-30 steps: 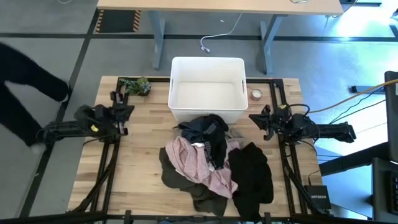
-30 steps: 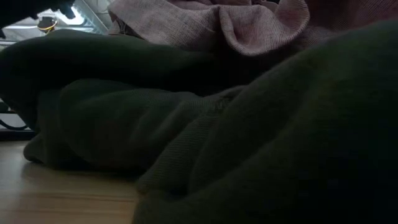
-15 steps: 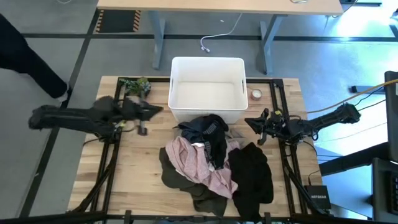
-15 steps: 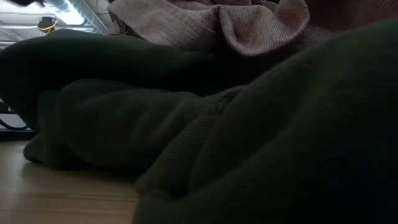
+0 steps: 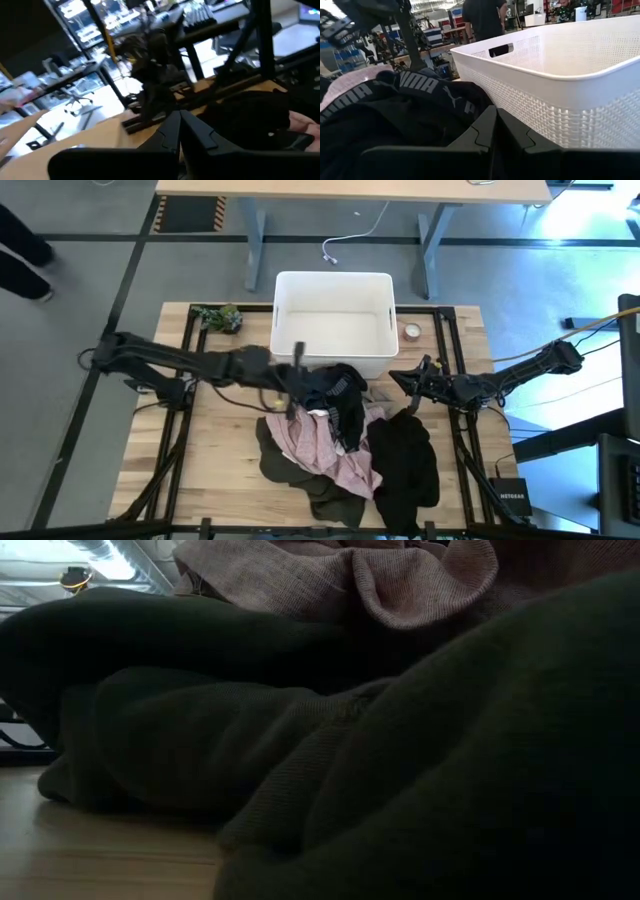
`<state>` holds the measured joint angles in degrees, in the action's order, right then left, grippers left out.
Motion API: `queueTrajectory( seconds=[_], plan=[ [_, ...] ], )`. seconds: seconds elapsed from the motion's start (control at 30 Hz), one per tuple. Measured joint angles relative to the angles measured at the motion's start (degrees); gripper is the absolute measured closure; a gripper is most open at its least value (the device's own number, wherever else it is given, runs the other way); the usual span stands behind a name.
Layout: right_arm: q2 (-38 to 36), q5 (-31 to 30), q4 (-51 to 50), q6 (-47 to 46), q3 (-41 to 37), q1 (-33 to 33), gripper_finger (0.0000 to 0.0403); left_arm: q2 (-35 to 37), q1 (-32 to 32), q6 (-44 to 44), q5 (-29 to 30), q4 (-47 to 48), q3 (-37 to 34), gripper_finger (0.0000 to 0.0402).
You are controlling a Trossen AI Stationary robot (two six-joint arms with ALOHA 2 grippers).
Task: Sort clothes
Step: Put the black underwear into the white laundry bin
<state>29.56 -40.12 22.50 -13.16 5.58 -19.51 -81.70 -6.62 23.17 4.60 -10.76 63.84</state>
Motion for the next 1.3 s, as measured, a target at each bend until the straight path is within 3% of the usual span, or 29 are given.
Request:
queueTrajectory(
  seconds=[0.2,0.37,0.53,0.93,1.13,1.3],
  plan=[
    [0.01,-1.33,-0.02,1.21,0.02,0.02,0.0372,-8.32,-1.39,-3.20,0.19,6.90,6.56,0.0334],
    [0.00,-1.44,-0.04,1.48,0.02,0.02,0.0372,-12.04,-1.25,-8.03,3.57,11.37,7.03,0.0270],
    [-0.01,-1.48,-0.09,1.47,0.03,0.02,0.0372,-12.74,-0.85,-9.03,4.00,14.87,7.09,0.0234],
    [-0.02,-1.92,-0.37,1.21,0.07,0.02,0.0372,-11.49,-0.35,-12.90,4.13,19.02,9.23,0.0225],
    [0.06,-1.92,-0.38,1.11,0.07,0.02,0.0372,-13.38,2.50,-17.24,4.18,23.39,8.18,0.0226],
    [0.83,-1.90,-0.43,1.00,0.07,0.02,0.0372,-16.21,2.18,-15.13,2.35,27.05,7.99,0.0232]
  ],
)
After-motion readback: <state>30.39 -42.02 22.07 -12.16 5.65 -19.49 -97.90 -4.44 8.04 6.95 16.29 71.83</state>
